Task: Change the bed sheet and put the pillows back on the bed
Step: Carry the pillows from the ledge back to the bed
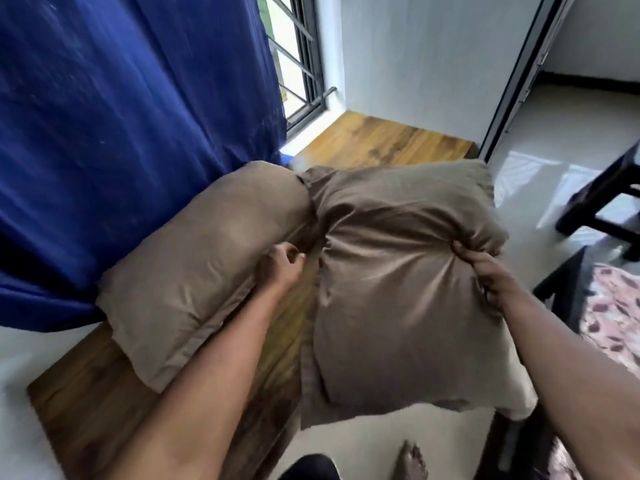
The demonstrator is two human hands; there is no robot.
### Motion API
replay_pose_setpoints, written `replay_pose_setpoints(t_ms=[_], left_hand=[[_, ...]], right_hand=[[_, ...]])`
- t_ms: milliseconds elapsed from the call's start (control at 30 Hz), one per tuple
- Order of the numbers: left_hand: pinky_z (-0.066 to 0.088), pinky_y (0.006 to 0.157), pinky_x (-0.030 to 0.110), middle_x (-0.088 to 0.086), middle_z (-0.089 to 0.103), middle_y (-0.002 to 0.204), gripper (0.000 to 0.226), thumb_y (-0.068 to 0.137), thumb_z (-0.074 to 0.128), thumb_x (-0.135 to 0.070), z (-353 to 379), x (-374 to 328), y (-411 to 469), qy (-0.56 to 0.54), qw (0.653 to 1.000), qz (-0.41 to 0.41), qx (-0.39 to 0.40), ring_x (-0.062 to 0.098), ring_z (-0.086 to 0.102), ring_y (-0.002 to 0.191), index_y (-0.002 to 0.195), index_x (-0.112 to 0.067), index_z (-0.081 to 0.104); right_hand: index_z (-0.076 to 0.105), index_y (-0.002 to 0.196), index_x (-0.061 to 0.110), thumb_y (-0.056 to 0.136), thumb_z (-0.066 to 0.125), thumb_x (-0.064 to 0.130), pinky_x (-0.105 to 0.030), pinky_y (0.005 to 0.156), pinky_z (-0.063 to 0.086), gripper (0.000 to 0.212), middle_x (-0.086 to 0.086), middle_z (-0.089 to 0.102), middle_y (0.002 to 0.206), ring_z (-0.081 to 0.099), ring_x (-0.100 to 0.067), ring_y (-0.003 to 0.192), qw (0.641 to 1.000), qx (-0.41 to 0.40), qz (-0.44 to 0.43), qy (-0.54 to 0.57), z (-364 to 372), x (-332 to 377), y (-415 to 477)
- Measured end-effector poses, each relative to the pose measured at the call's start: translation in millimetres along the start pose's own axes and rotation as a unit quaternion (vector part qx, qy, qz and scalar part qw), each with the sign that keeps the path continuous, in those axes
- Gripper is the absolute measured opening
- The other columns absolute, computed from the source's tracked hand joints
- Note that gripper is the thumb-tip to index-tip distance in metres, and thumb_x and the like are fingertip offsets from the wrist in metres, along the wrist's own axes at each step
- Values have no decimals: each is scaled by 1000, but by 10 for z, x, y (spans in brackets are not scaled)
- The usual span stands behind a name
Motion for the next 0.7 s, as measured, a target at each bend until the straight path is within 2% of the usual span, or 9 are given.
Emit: replay_pose_setpoints(t_ms=[67,167,233,333,400,500,600,667,700], left_hand=[[51,95,43,15,68,119,55,80,71,-52,-215,11,118,158,983,33,-91,36,60,112,125,-22,66],[24,115,61,29,24,158,112,72,75,-68,-285,245,442,250,967,-12,-37,46,22,146,157,-17,23],[5,115,72,32,-13,162,146,59,76,-80,-226,444,607,293,955,-43,19,50,-10,151,161,-17,-7],[3,108,80,36,-23,158,165,44,75,-88,-128,612,677,333,939,-67,43,54,-19,148,159,-14,-17],[17,104,82,39,-7,160,148,57,75,-81,-82,652,678,374,924,-57,47,58,-3,148,161,-13,-6],[42,91,77,39,31,151,69,100,54,-35,5,701,819,388,922,4,4,57,35,134,158,-12,25],[55,76,68,34,63,116,35,96,44,-2,-34,633,823,403,915,26,9,52,61,105,128,2,59],[59,77,56,27,72,98,28,92,46,2,-49,391,733,394,916,75,29,46,70,93,105,4,70],[60,76,50,24,73,93,27,91,47,3,-32,212,676,382,917,107,38,43,72,90,99,4,72]], right_hand=[[68,126,8,76,91,31,-38,104,52,60,0,71,118,68,-17,109,999,-31,-27,0,-50,240,-88],[66,129,9,80,88,23,-34,103,51,55,2,68,121,64,-14,112,997,-61,-34,-16,-123,328,-157],[64,131,12,81,87,26,-29,100,48,56,2,65,125,61,-14,115,994,-93,-34,-38,-193,221,-206],[60,139,7,72,92,39,-34,106,48,80,-2,65,134,62,-18,120,989,-135,-18,-51,-279,24,-253],[60,139,6,69,94,40,-38,108,50,84,-3,66,132,64,-19,118,986,-159,-12,-52,-343,-90,-296],[65,132,9,60,96,48,-37,102,53,87,1,69,123,67,-18,110,976,-210,5,-64,-424,-219,-412],[71,119,17,53,95,62,-33,95,55,83,6,74,112,71,-14,98,977,-202,27,-60,-607,-374,-344],[70,124,14,51,92,70,-34,96,55,94,3,73,116,71,-18,104,977,-199,48,-58,-629,-430,-434],[69,125,11,58,92,63,-34,97,54,88,1,72,119,69,-19,107,970,-229,37,-68,-648,-378,-593]])
Point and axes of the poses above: each hand's wrist, its own y-axis towards the middle knuckle, its own z-axis out of the palm, x = y × z, the point moved 4 cm from there along y, towards the middle knuckle
